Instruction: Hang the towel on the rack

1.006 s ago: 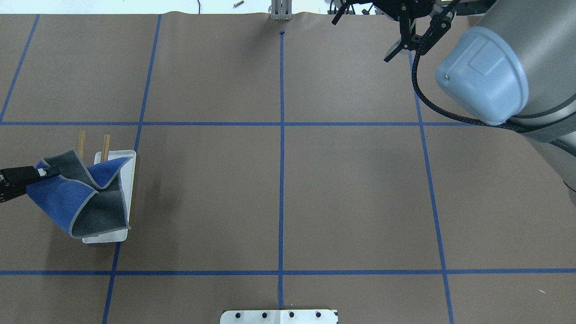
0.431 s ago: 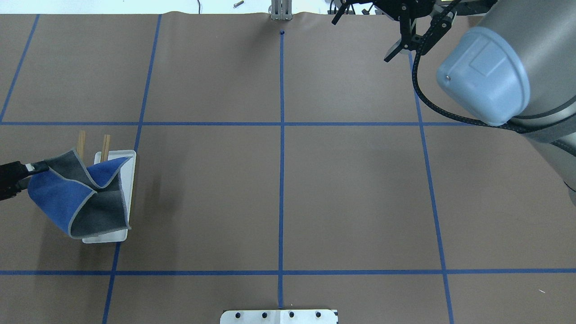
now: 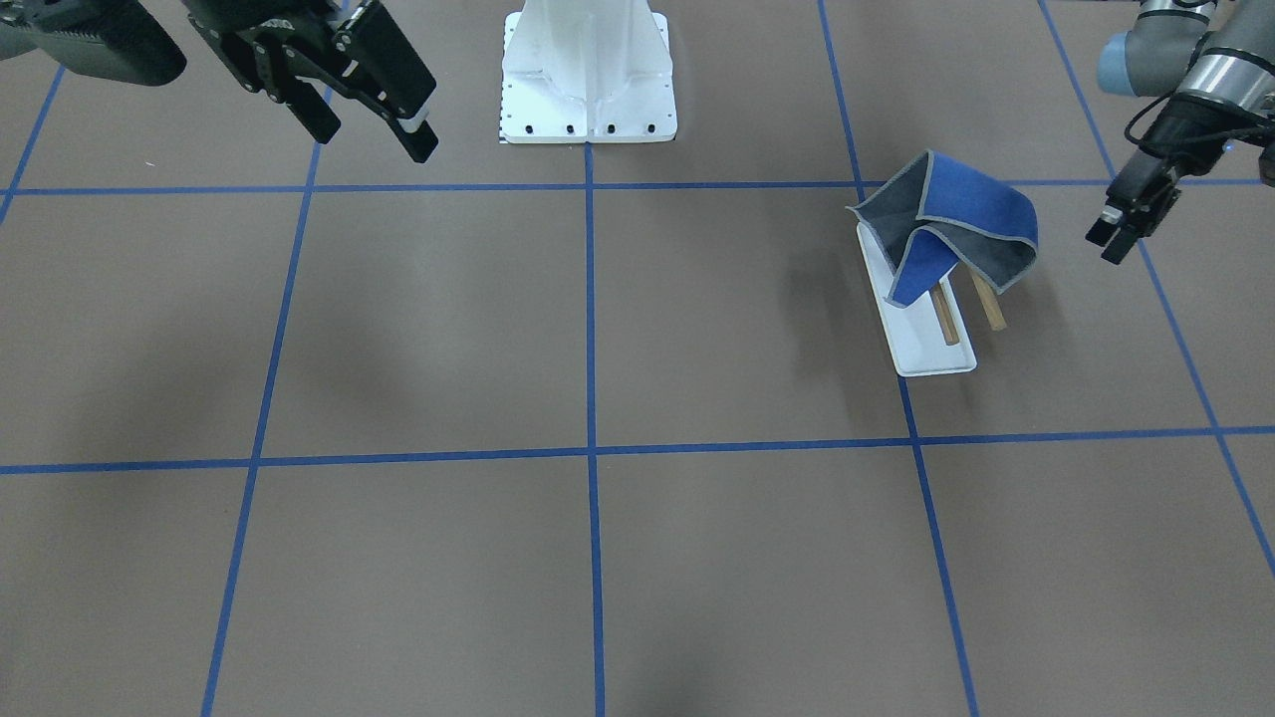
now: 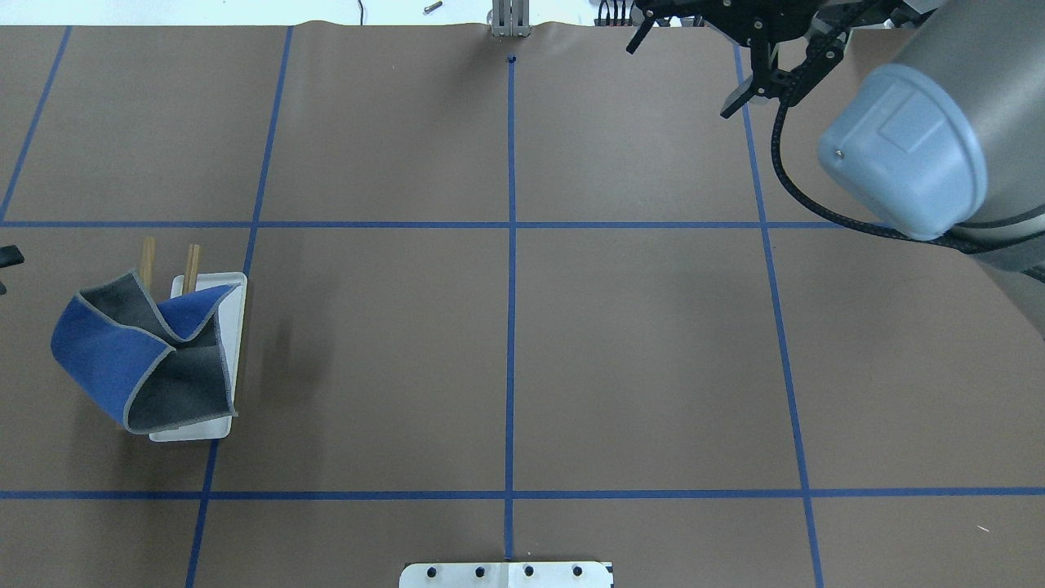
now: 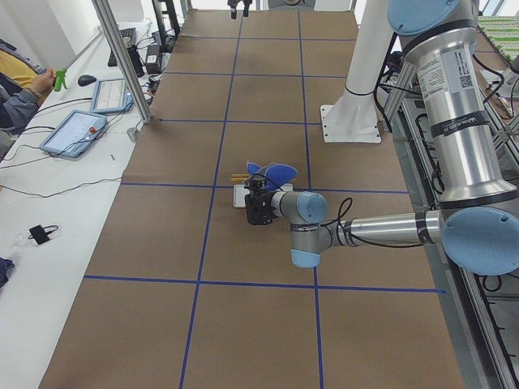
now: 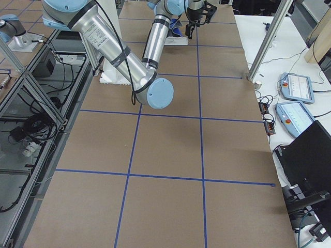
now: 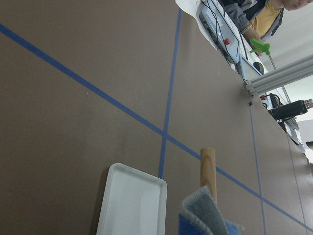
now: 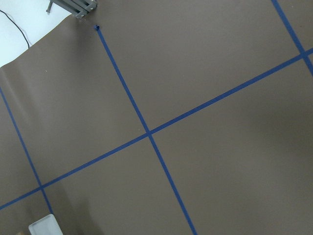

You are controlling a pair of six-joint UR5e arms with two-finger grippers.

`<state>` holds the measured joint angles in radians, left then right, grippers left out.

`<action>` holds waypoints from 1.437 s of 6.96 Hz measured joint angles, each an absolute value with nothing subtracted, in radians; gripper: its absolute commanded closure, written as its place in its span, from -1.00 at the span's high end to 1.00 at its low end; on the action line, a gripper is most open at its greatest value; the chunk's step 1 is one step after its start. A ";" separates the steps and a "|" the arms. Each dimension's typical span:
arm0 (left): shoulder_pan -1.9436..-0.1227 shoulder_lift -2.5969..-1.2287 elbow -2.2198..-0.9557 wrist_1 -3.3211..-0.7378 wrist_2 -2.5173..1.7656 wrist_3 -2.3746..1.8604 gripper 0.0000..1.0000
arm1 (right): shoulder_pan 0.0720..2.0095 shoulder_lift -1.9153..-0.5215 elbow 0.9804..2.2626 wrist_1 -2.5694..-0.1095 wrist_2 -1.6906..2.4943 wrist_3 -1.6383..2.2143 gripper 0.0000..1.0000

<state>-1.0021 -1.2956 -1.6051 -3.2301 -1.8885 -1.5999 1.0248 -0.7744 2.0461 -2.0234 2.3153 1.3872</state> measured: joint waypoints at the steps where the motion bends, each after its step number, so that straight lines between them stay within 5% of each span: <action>1: -1.143 -1.343 -1.605 -3.098 -2.020 -1.480 0.94 | 1.052 -0.846 2.080 -2.023 2.308 1.294 1.00; 6: -1.442 -1.419 -1.606 -2.430 -2.169 -0.497 0.95 | 1.245 -1.232 2.129 -2.022 2.302 0.633 1.00; 10: -1.518 -1.459 -1.611 -2.090 -2.274 -0.171 0.95 | 1.335 -1.443 2.078 -2.021 2.234 0.190 1.00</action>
<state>-1.5175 -1.4594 -1.6111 -2.0901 -2.2737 -0.1707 1.3354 -1.4431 2.0783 -2.0214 2.2335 0.1902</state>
